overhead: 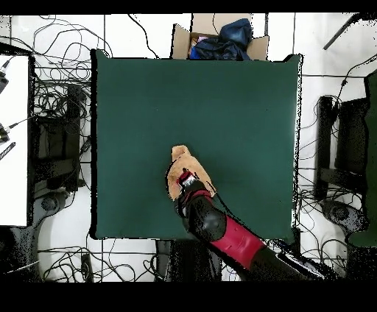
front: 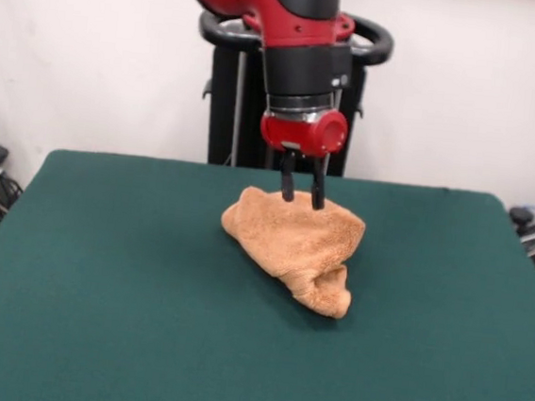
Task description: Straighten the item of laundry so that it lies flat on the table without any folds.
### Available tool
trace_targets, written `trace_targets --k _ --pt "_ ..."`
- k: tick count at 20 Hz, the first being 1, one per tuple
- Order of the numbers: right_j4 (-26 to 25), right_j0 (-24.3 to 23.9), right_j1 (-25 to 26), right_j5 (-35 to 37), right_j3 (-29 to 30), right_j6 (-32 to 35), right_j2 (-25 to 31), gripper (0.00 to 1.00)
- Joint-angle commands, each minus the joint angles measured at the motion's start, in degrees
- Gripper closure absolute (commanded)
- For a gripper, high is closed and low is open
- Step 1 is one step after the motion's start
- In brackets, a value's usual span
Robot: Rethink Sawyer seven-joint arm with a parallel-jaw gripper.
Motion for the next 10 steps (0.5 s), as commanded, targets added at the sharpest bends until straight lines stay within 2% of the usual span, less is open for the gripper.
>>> trace_targets --k 1,5,8,10 --pt "6.3 3.7 -4.1 11.0 -5.1 14.2 2.9 0.00" --pt "6.4 8.7 -6.7 16.4 -5.4 8.8 -2.6 0.00" --pt "3.7 8.3 -6.5 19.9 -6.2 5.3 -3.7 0.00" --pt "1.7 9.0 -6.2 24.3 -8.1 1.4 -7.3 0.00"
